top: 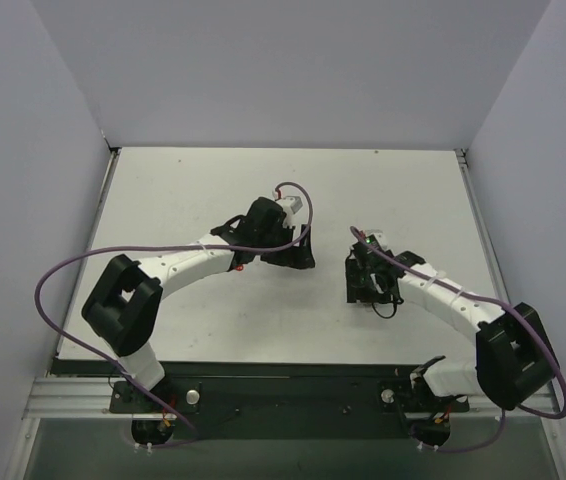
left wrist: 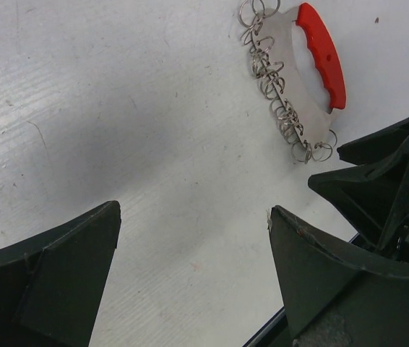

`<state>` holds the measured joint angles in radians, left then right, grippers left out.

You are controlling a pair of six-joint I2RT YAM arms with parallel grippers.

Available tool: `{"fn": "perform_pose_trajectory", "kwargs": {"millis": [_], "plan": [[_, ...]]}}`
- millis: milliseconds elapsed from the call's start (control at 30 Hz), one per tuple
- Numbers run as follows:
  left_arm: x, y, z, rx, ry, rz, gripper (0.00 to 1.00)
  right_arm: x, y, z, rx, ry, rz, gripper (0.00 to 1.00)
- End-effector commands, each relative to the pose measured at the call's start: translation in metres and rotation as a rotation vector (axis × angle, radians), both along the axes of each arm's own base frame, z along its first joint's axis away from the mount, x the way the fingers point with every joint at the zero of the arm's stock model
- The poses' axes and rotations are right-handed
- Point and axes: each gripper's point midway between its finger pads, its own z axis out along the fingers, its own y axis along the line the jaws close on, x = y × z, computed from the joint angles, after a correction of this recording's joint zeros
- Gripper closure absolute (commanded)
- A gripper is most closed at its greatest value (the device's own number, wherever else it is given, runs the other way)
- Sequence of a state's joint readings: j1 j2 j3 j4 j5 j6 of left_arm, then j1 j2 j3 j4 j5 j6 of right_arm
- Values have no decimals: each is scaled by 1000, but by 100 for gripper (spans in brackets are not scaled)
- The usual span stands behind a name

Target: Put the keys on the keyring

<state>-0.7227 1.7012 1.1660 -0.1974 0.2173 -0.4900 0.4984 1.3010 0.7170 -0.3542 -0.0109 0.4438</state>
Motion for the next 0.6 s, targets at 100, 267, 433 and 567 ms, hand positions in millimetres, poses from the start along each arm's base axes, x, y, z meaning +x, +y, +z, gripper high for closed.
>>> {"fn": "perform_pose_trajectory", "kwargs": {"millis": [100,267,433,567], "plan": [[6,-4,10,-15,-6,8,7,5,-19,0,-273,2,-47,58],[4,5,0,28,5,34,8,7,-20,-7,-320,24,-44,63],[2,9,-8,38,22,46,9,5,-18,-11,-322,36,-28,67],[0,11,-16,53,38,54,10,3,-12,-14,-284,41,-24,70]]}}
